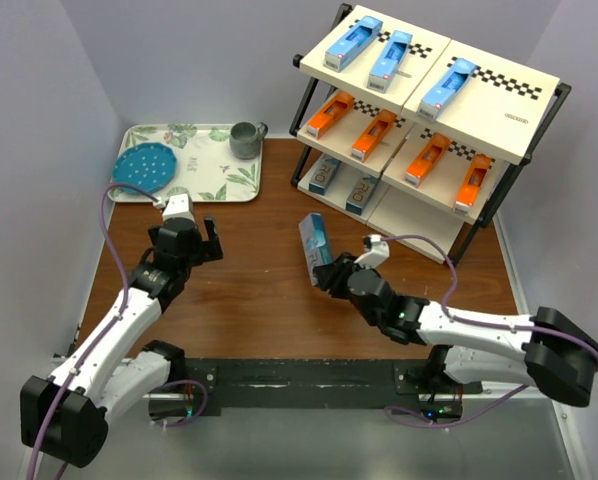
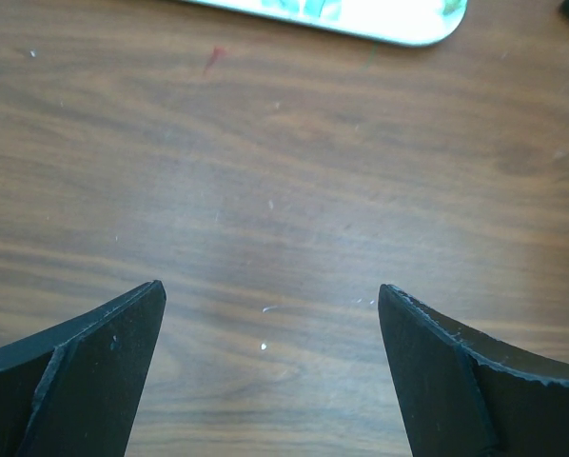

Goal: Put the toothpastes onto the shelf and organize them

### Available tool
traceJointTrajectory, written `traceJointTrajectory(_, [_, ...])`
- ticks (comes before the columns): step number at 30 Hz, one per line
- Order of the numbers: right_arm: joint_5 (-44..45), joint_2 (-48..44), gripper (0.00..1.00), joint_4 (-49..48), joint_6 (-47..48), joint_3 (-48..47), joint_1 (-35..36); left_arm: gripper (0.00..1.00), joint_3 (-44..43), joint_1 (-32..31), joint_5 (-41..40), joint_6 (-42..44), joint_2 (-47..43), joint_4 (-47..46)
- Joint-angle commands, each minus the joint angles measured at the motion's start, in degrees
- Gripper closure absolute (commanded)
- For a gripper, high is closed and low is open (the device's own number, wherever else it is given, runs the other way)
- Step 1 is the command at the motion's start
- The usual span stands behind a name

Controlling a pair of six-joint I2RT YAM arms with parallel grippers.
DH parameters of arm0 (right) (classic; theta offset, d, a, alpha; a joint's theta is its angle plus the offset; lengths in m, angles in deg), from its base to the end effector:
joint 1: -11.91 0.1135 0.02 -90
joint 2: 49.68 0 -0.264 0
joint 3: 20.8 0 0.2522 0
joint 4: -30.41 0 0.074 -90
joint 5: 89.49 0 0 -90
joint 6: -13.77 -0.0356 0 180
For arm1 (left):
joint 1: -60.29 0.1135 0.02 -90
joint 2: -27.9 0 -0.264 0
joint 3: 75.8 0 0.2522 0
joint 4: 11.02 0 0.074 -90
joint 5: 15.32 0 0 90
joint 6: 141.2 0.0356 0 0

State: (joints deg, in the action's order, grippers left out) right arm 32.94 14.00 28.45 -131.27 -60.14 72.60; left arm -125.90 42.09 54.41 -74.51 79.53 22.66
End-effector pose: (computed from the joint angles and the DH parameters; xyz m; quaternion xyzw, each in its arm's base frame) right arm 0.1287 0.1903 0.2066 0.1159 0.8045 0.3290 0.4807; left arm 0.1900 -0.0495 0.2518 -0.1198 0.8695 -0.0144 0.4789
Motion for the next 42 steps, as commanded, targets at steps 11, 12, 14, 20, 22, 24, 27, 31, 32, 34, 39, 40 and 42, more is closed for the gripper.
traceJointTrajectory(11, [15.55,-22.63,0.87,3.68,-17.9,11.34,-7.42,0.0,1.09,-2.98,-3.02,2.66,0.83,-5.95])
traceJointTrajectory(12, [16.0,-23.24,0.85,4.38,-19.29,11.43,-7.86,0.0,1.01,-2.99,-3.02,2.66,1.18,-5.95])
traceJointTrajectory(14, [16.88,-24.22,0.84,7.11,-21.93,11.61,-9.7,0.0,1.09,-3.16,-2.93,2.66,1.45,-6.21])
traceJointTrajectory(20, [13.02,-21.15,0.87,-0.17,-25.72,13.72,-19.45,0.0,1.09,-3.34,-2.84,2.74,1.62,-6.3])
traceJointTrajectory(22, [9.77,-19.74,0.87,-3.94,-25.72,13.81,-24.27,0.0,1.18,-3.34,-2.76,2.83,1.71,-6.39])
traceJointTrajectory(24, [7.49,-18.07,0.87,-6.85,-25.38,14.42,-27.62,0.0,1.18,-3.34,-2.67,2.92,1.62,-6.39])
traceJointTrajectory(27, [3.09,-16.84,0.88,-10.98,-25.63,15.21,-33.86,0.0,1.27,-3.34,-2.76,3.01,1.63,-6.39])
traceJointTrajectory(31, [-3.04,-14.64,0.88,-14.76,-27.57,17.23,-42.11,0.0,1.36,-3.34,-2.76,3.18,1.54,-6.65])
traceJointTrajectory(32, [-4.2,-14.2,0.87,-15.21,-27.83,17.41,-43.53,0.0,1.36,-3.34,-2.76,3.18,1.54,-6.65])
traceJointTrajectory(34, [-6.31,-12.18,0.86,-17.22,-28.8,18.02,-47.39,0.0,1.36,-3.34,-2.84,3.27,1.45,-6.74])
traceJointTrajectory(39, [-12.47,-7.53,0.84,-21.18,-29.33,17.59,-53.21,0.0,1.36,-3.34,-2.93,3.27,1.54,-6.74])
traceJointTrajectory(40, [-13.17,-5.69,0.83,-21.54,-29.42,17.15,-54.52,0.0,1.44,-3.34,-2.84,3.27,1.45,-6.74])
traceJointTrajectory(42, [-15.71,-3.49,0.8,-22.94,-29.16,16.45,-55.85,0.0,1.44,-3.34,-2.76,3.27,1.54,-6.83])
